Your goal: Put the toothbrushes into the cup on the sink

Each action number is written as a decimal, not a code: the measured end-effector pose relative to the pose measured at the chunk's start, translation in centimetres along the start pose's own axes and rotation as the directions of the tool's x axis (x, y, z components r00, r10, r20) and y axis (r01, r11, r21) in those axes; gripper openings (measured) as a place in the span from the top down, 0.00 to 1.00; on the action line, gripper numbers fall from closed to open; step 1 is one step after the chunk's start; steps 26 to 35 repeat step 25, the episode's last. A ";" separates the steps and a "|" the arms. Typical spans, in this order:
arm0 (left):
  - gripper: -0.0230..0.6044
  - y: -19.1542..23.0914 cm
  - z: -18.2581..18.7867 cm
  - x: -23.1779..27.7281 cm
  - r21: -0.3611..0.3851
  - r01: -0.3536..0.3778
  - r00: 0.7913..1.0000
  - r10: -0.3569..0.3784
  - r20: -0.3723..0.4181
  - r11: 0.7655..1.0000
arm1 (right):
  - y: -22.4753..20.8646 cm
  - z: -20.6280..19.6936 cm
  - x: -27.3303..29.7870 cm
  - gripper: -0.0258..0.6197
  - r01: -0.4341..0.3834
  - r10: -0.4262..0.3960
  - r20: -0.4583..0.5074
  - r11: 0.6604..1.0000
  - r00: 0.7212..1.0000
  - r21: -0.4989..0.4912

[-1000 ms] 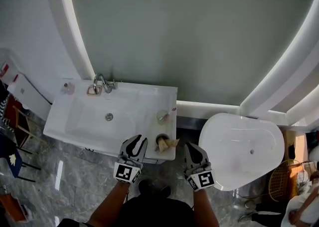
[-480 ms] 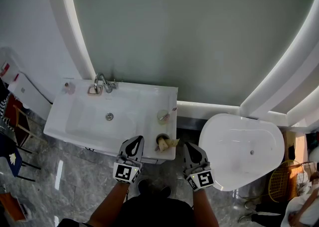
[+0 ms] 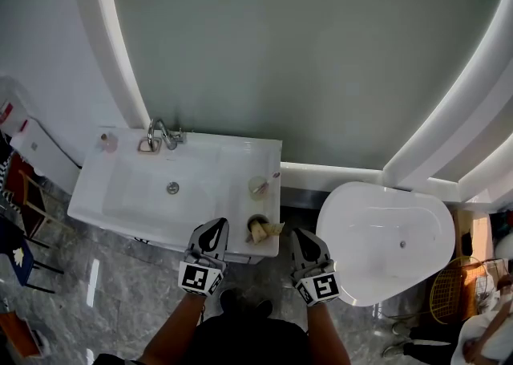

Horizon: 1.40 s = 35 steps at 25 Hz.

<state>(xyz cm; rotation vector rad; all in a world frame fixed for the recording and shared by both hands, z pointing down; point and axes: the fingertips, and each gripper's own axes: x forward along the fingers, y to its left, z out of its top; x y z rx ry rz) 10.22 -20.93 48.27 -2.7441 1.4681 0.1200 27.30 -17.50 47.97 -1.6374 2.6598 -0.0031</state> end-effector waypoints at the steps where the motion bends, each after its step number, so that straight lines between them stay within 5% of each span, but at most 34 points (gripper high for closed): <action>1: 0.92 -0.1 0.1 0.0 0.000 0.002 1.000 -0.002 0.001 1.000 | 0.0 0.1 0.0 0.92 0.001 -0.001 0.002 1.000 1.000 0.000; 35: 0.92 -1.0 0.2 0.2 0.014 0.011 1.000 -0.011 0.002 1.000 | -0.6 -1.0 -0.6 0.92 -0.011 0.011 -0.017 1.000 1.000 0.010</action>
